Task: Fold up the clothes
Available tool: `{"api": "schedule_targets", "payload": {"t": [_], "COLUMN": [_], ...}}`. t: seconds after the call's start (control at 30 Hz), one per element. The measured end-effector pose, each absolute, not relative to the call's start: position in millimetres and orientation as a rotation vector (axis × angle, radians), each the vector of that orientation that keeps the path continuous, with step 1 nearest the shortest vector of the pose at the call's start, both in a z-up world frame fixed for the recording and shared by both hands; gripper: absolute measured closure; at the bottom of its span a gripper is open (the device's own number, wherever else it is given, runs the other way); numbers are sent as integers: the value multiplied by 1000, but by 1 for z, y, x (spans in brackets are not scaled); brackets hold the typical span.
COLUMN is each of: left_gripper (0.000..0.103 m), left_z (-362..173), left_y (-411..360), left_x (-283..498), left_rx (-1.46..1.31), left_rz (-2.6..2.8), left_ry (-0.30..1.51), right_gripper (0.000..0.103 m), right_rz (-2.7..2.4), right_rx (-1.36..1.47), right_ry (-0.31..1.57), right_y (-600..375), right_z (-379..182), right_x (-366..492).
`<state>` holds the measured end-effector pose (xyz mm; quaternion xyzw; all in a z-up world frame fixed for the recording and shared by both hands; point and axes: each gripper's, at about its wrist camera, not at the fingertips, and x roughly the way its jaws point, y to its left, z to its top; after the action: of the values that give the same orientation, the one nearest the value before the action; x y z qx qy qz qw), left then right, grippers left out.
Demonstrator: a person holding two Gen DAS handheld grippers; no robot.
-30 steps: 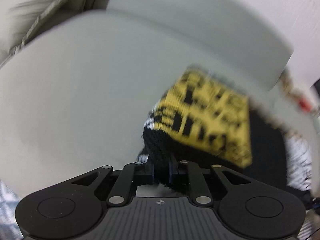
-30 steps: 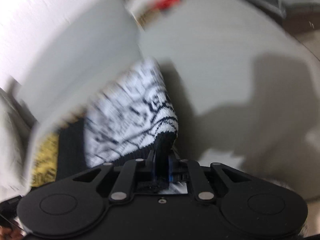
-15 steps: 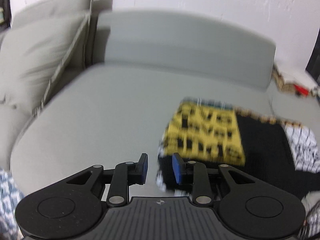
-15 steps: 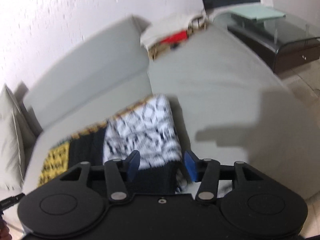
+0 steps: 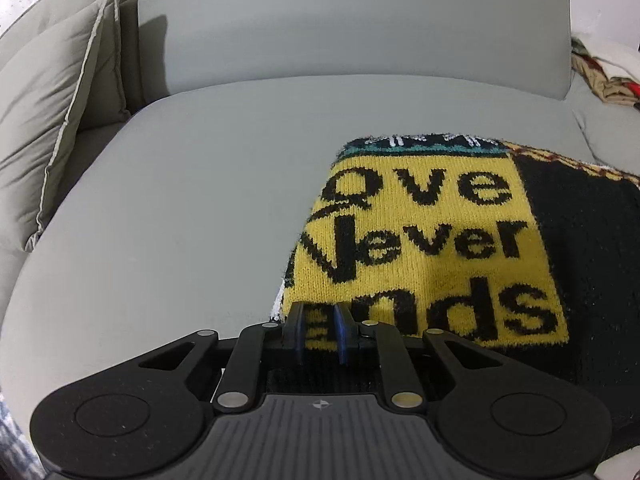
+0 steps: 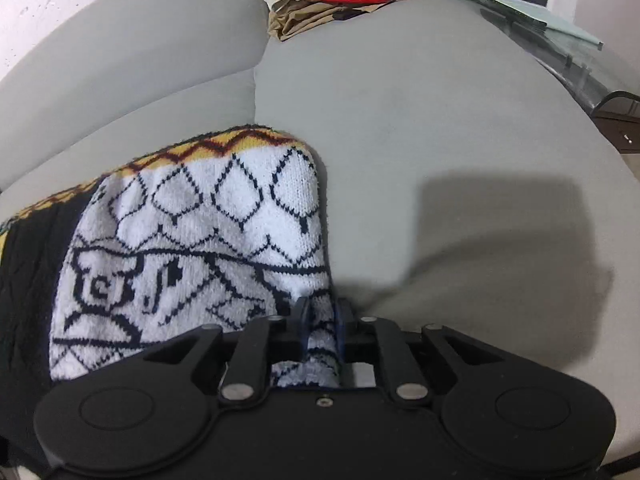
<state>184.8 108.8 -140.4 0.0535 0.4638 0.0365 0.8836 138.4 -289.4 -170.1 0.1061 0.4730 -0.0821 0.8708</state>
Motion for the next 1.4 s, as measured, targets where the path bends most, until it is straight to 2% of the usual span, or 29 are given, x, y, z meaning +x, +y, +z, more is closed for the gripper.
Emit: {"api": "schedule_targets", "payload": {"t": [0.13,0.23,0.4,0.5,0.67,0.8,0.9,1.0,1.13,1.27,1.4], "left_gripper": [85,85,82,78,82,81,82,82,81,81,82], "left_z": [-119,-91,-63,-78,-116,-139,-152,-137,-111,-84,-102], "left_y": [116,123,97,79,78,77,79,86,89,91,92], "left_x": [173,156,159,187,225,239,246,239,234,229,252], "left_rx": [84,26,31,81,130,173,193,157,138,119,122], "left_rz": [66,63,-41,-66,10,47,68,49,30,11,33], "left_ry": [927,840,722,731,811,851,875,844,776,708,746], "right_gripper": [91,88,87,87,87,90,91,90,88,87,87], "right_rz": [-199,-166,19,110,130,82,68,98,116,-29,-151], "right_rx": [272,374,428,429,323,199,171,173,323,399,499], "right_ry": [989,913,861,867,871,971,971,948,878,741,754], "right_y": [-292,-298,-271,-247,-212,-196,-191,-196,-226,-266,-301], "right_z": [-150,-120,-96,-102,-120,-161,-163,-155,-122,-104,-124], "right_x": [134,115,127,154,194,220,223,213,191,194,214]}}
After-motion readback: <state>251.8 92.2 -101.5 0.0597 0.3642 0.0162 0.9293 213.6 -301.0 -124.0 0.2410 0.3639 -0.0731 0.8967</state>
